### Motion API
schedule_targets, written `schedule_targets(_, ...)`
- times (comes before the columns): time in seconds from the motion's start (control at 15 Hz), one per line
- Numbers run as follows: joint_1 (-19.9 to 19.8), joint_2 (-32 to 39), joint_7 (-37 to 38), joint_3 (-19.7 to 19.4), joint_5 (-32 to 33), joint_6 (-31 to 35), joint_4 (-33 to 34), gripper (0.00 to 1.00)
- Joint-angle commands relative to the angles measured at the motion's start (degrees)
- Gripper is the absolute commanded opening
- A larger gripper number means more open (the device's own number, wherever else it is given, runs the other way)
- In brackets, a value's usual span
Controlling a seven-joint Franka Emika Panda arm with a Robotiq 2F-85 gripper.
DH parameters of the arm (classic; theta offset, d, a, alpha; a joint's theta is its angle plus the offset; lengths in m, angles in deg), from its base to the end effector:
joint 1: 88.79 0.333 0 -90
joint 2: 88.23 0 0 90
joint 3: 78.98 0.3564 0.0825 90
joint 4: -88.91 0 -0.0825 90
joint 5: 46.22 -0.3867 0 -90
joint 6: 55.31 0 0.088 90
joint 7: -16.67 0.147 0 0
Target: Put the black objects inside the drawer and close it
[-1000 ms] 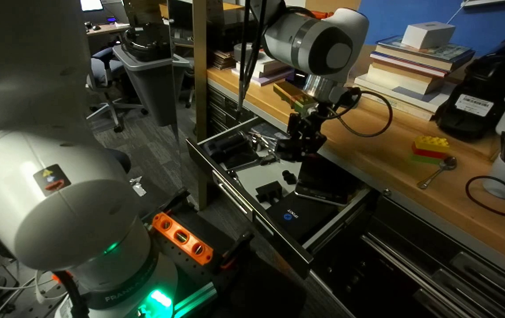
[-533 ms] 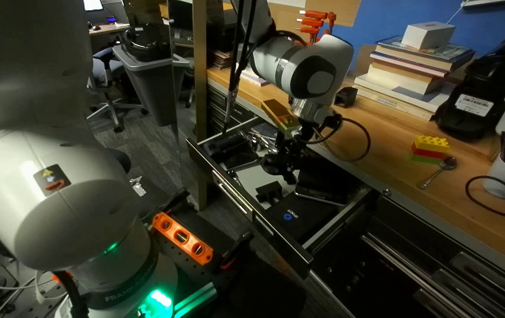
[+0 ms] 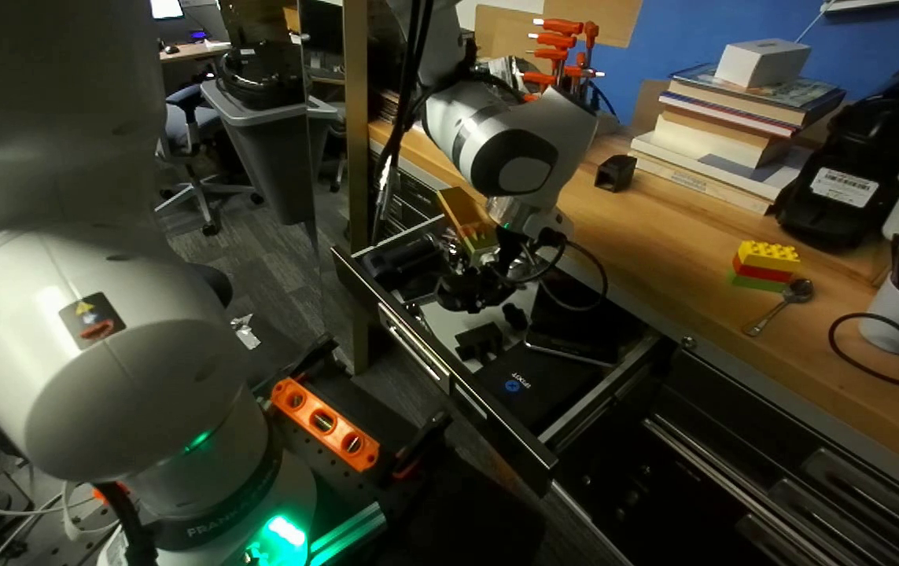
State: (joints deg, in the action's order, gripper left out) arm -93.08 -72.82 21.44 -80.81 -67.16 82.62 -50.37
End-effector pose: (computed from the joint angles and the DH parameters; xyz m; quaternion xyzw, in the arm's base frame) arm 0.4566 -0.0378 0.1751 -0.9546 0.2429 0.1415 0.0983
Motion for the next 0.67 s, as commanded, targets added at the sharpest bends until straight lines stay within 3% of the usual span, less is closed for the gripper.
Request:
schedule_targets(0.0,0.49,-1.20,-1.23,1.02,-1.28,5.86,-3.70,0.25)
schedule_targets(0.33,0.98,1.39,1.47,0.64,0.27,15.47,-5.71,0.25)
schedule_targets(0.6,0.56,2.32,1.65,1.03,0.01,16.92,-5.73,0.25)
